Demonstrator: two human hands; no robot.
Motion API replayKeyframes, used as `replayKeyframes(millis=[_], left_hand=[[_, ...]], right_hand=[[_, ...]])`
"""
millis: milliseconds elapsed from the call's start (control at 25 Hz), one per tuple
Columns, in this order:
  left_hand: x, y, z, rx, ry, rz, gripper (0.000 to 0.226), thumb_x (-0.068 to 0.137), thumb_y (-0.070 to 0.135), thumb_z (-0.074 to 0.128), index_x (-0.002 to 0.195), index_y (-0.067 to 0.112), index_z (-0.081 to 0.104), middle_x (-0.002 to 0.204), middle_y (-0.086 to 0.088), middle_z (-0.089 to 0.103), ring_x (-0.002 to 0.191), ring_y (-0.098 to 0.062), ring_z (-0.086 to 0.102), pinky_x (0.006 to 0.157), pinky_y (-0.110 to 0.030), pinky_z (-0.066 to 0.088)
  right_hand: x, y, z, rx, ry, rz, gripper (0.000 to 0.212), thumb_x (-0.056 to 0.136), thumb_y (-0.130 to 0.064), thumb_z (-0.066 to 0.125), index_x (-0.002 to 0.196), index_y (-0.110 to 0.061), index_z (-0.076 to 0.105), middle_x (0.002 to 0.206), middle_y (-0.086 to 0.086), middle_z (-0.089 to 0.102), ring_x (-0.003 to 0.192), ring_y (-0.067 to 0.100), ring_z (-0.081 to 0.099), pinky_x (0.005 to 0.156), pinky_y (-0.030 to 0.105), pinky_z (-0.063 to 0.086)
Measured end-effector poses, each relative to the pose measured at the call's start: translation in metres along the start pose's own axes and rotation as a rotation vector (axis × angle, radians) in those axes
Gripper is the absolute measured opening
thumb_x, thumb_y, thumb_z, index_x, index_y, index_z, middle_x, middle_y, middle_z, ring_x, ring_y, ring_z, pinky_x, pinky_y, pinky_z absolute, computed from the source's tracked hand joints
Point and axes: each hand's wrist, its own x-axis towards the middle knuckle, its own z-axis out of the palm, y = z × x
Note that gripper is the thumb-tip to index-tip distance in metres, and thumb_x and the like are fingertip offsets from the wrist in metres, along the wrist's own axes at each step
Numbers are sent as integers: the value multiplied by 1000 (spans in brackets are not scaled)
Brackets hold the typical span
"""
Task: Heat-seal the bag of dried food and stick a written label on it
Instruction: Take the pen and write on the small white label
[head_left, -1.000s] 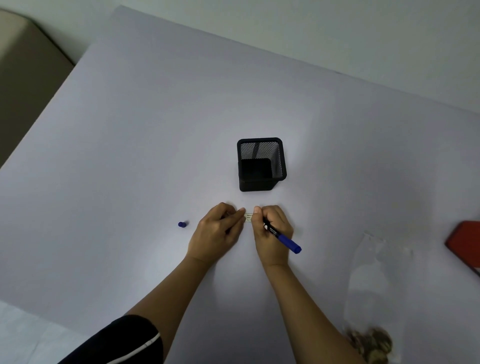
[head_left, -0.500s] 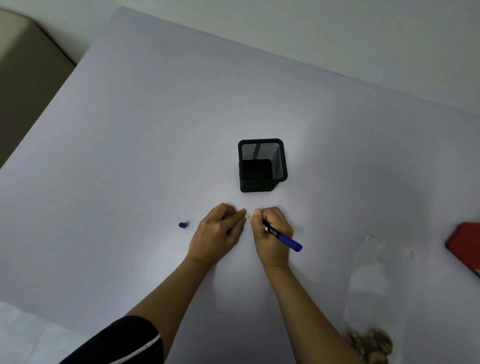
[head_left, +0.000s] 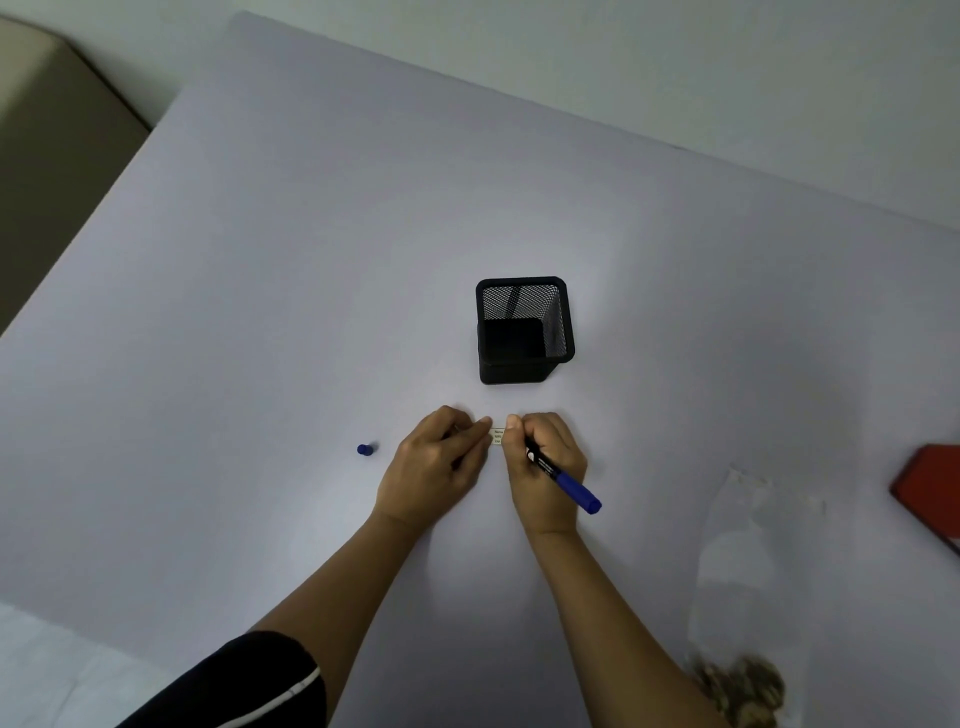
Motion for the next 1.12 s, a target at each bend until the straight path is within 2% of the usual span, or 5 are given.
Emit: replayKeyframes(millis=[440,640,920,1120], left_hand=[[0,1,0,5,-2,8,26,88,23,58,102,7,73,83,-7,62,69,-15,59,65,-18,47],[0,1,0,-7,-2,0,24,86,20,62,103,8,72,84,-7,63,70,-15,59,64,-19,49],[-1,0,1,-2,-6,-6,24,87,21,61,104,8,72,84,-7,63,71,-14,59,66,-17,47],[-1,0,1,-1,-2,6,24,86,21,61,103,7,73,84,-7,62,70,-15,59,65,-18,48]], right_hand=[[1,0,0,-13,-1,2,30,89,-20,52,65,-3,51,61,10,52,58,14,45,58,11,43],[1,0,1,-26,11,23,31,90,-21,52,64,-3,49,62,9,51,57,15,44,54,18,45],[0,-1,0,-28,-2,3,30,90,-20,52,65,-3,50,62,8,51,58,14,44,57,12,43],[1,0,1,-20,6,1,31,90,-20,53,64,-3,50,62,8,51,57,14,44,57,12,43]])
